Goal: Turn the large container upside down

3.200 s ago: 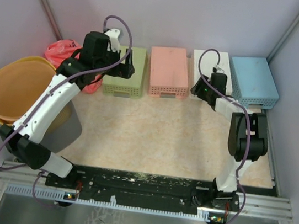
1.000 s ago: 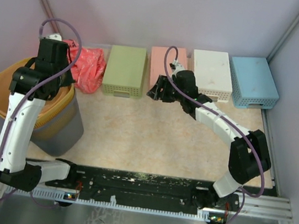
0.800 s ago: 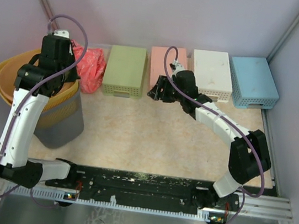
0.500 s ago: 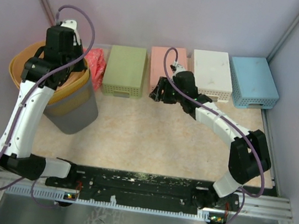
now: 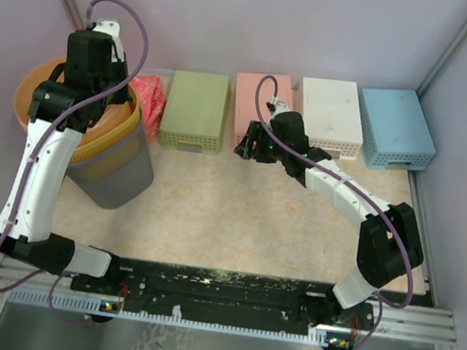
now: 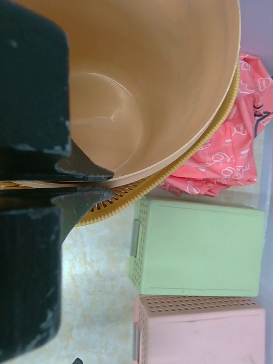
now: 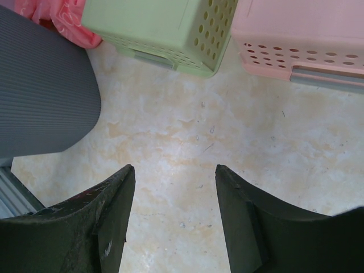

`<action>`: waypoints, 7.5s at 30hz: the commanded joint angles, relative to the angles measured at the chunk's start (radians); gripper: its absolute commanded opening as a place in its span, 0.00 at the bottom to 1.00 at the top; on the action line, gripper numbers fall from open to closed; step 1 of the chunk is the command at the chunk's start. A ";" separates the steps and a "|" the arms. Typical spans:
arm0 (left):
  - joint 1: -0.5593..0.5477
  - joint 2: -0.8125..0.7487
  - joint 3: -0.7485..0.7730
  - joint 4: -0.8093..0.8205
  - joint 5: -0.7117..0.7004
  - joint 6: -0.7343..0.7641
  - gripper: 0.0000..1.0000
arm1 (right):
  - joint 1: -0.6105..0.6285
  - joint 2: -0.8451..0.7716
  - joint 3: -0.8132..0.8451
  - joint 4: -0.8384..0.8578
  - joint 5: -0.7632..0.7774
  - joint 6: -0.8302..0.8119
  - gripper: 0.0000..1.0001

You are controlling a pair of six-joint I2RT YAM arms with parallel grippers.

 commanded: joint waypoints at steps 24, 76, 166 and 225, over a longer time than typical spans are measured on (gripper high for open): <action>0.018 0.101 -0.078 -0.189 0.066 -0.058 0.46 | -0.002 -0.003 0.021 0.003 -0.002 -0.013 0.58; -0.362 0.287 0.293 0.794 1.047 -0.372 0.00 | -0.702 -0.630 -0.008 -0.369 0.436 0.103 0.63; -0.400 0.073 -0.267 0.306 0.543 -0.172 0.89 | -0.440 -0.731 -0.265 -0.175 -0.451 -0.093 0.70; -0.490 0.083 -0.558 0.703 0.835 -0.059 0.86 | -0.353 -0.925 -0.278 -0.557 0.426 -0.105 0.70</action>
